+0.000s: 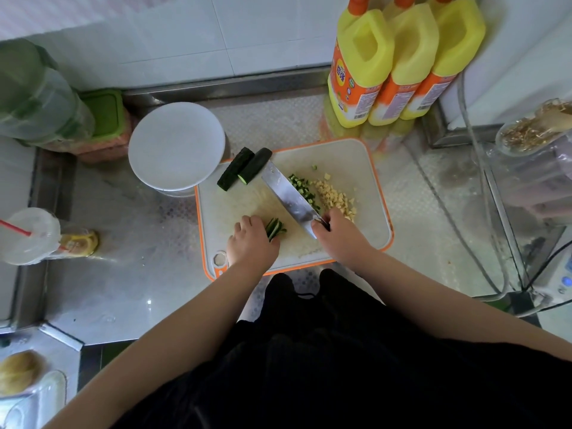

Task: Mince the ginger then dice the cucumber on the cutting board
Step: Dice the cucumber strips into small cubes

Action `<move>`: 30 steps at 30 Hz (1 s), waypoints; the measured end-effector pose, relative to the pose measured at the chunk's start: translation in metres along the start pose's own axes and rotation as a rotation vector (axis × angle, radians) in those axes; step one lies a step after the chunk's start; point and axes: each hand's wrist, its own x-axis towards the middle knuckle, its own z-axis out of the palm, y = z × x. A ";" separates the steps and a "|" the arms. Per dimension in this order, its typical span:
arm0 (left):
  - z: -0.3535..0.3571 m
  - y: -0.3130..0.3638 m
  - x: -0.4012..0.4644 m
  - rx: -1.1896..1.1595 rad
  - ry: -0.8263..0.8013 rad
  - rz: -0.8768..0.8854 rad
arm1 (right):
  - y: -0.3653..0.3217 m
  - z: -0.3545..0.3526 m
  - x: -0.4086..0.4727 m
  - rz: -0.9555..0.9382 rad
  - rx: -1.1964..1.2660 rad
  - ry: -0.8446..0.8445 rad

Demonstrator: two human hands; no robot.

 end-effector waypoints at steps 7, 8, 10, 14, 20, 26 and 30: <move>0.000 0.008 0.009 -0.116 0.046 -0.035 | 0.003 -0.002 0.000 0.004 -0.019 0.023; -0.001 0.008 0.010 -0.153 0.048 -0.067 | 0.003 -0.002 0.000 -0.002 -0.032 0.024; -0.002 0.009 0.011 -0.190 0.047 -0.111 | 0.003 0.000 0.000 -0.009 -0.064 0.018; 0.000 0.006 0.006 -0.219 0.052 -0.074 | 0.000 0.003 0.000 -0.044 -0.180 -0.002; 0.009 -0.017 -0.010 -0.305 0.129 0.069 | -0.001 0.009 0.002 -0.076 -0.367 -0.018; 0.019 -0.012 -0.013 -0.313 0.172 0.073 | -0.001 0.013 0.003 -0.112 -0.437 -0.001; 0.029 -0.002 -0.012 -0.221 0.223 0.095 | 0.001 0.013 0.002 -0.091 -0.433 -0.008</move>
